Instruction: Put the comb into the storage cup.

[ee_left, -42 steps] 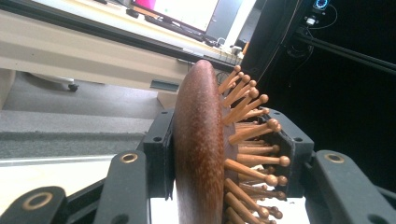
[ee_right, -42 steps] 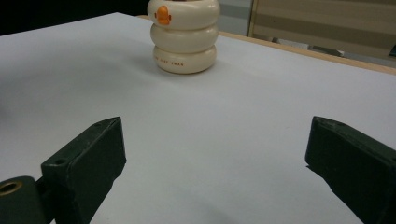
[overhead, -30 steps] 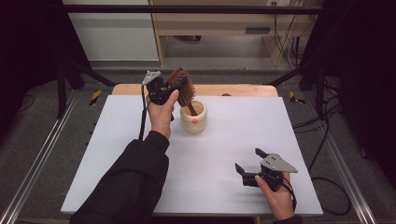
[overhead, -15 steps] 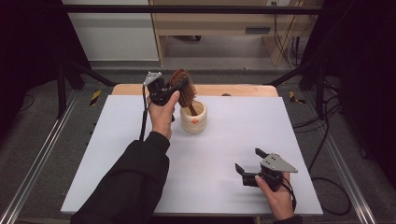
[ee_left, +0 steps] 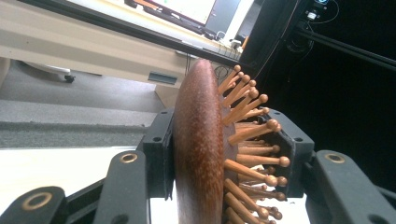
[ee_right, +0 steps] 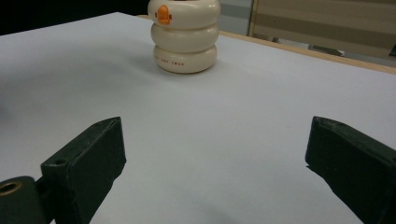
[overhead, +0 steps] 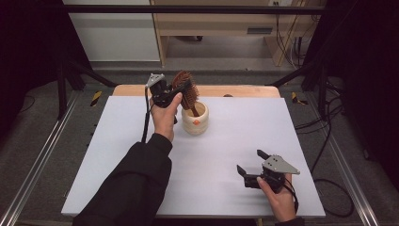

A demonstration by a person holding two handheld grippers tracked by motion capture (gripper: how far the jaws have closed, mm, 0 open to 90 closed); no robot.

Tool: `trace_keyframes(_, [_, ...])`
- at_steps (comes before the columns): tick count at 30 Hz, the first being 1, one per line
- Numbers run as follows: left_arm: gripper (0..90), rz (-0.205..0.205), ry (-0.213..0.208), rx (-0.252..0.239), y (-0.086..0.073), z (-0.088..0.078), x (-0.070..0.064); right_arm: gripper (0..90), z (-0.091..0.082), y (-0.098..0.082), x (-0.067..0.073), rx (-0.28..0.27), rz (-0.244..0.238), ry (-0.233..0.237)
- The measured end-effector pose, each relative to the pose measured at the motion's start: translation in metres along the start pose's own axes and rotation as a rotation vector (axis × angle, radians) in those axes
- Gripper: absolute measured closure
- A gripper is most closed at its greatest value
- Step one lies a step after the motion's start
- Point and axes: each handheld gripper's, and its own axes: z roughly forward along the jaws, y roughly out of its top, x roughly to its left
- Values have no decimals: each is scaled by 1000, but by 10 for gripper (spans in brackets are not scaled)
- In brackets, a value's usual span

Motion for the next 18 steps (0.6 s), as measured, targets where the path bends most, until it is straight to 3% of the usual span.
trace_keyframes(18, [499,-28,2,-8,-1,-1,4,52,0,0,0,1,1,2])
